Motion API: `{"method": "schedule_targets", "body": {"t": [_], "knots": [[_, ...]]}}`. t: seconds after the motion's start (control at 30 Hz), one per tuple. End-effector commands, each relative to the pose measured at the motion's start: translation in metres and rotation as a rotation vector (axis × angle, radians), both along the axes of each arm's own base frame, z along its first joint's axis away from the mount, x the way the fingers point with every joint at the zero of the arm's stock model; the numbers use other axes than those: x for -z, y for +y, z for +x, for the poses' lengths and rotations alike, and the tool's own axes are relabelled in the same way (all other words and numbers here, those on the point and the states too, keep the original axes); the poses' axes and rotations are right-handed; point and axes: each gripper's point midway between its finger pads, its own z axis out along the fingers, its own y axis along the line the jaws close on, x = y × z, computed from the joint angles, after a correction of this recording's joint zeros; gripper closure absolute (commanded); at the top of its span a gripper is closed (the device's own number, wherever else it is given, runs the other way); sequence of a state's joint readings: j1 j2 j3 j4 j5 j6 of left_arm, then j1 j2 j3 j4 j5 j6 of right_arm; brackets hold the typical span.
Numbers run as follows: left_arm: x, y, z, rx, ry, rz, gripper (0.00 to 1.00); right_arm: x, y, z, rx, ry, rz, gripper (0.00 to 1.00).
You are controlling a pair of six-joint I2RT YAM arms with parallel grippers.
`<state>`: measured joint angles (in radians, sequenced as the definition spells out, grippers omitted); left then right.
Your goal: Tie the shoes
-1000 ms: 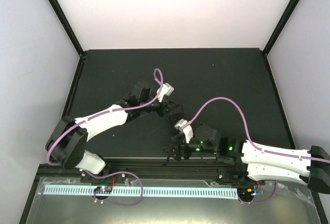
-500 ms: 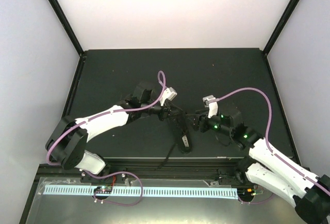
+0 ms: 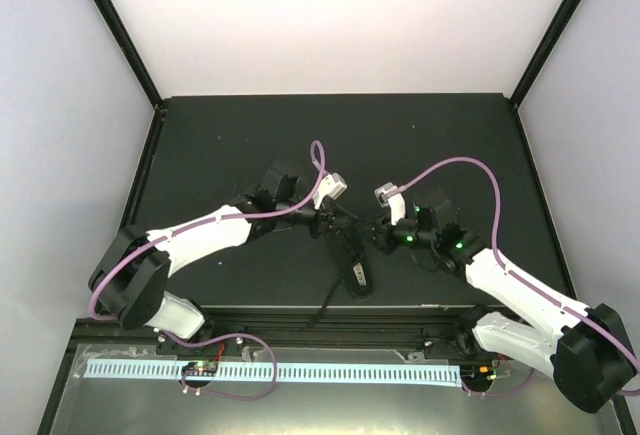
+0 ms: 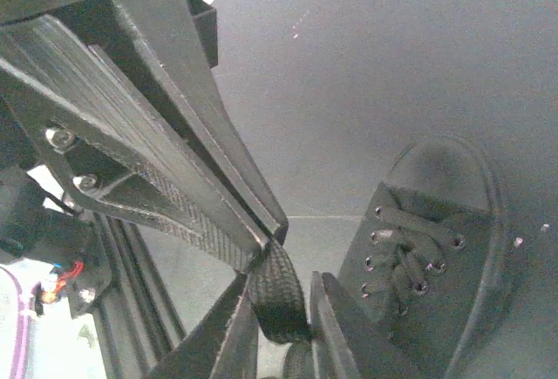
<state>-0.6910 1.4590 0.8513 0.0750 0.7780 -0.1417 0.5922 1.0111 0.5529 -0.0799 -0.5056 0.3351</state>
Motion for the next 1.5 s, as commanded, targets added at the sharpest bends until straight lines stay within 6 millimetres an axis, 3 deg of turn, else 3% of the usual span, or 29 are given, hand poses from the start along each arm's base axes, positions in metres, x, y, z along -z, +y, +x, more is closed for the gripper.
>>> {"method": "schedule_targets", "body": {"t": [0.0, 0.07, 0.1, 0.23, 0.37, 0.47, 0.63, 0.93, 1.1, 1.17, 1.23, 1.47], "knots": [[-0.022, -0.009, -0.001, 0.028, -0.046, -0.033, 0.88, -0.023, 0.004, 0.008, -0.004, -0.078, 0.050, 0.92], [-0.014, -0.003, 0.004, -0.044, -0.041, 0.000, 0.52, -0.023, -0.002, 0.014, 0.051, -0.081, 0.041, 0.98], [-0.009, 0.001, 0.006, -0.083, -0.039, 0.019, 0.43, -0.022, -0.006, 0.017, 0.086, -0.078, 0.032, 0.98], [0.027, 0.019, -0.011, -0.217, -0.015, 0.115, 0.37, -0.013, -0.025, 0.029, 0.225, -0.052, -0.010, 0.98], [0.062, 0.033, -0.053, -0.247, 0.047, 0.159, 0.37, -0.005, -0.033, 0.033, 0.291, -0.019, -0.015, 0.98], [0.082, 0.034, -0.077, -0.235, 0.090, 0.180, 0.41, -0.005, -0.032, 0.033, 0.300, -0.008, 0.002, 0.98], [0.102, 0.028, -0.088, -0.220, 0.105, 0.241, 0.45, -0.004, -0.031, 0.033, 0.304, 0.009, 0.023, 0.98], [0.133, 0.015, -0.075, -0.229, 0.069, 0.357, 0.57, -0.004, -0.032, 0.028, 0.309, 0.018, 0.046, 0.99], [0.139, 0.009, -0.072, -0.230, 0.074, 0.359, 0.71, -0.003, -0.034, 0.028, 0.318, 0.018, 0.052, 0.98], [0.138, 0.007, -0.069, -0.243, 0.074, 0.346, 0.84, -0.002, -0.035, 0.029, 0.324, 0.021, 0.050, 0.98], [0.139, 0.011, -0.064, -0.285, 0.070, 0.356, 0.98, -0.001, -0.037, 0.031, 0.343, 0.022, 0.046, 0.98], [0.126, 0.060, -0.038, -0.545, 0.032, 0.386, 0.99, 0.023, -0.083, 0.046, 0.586, 0.084, -0.051, 0.98]]}}
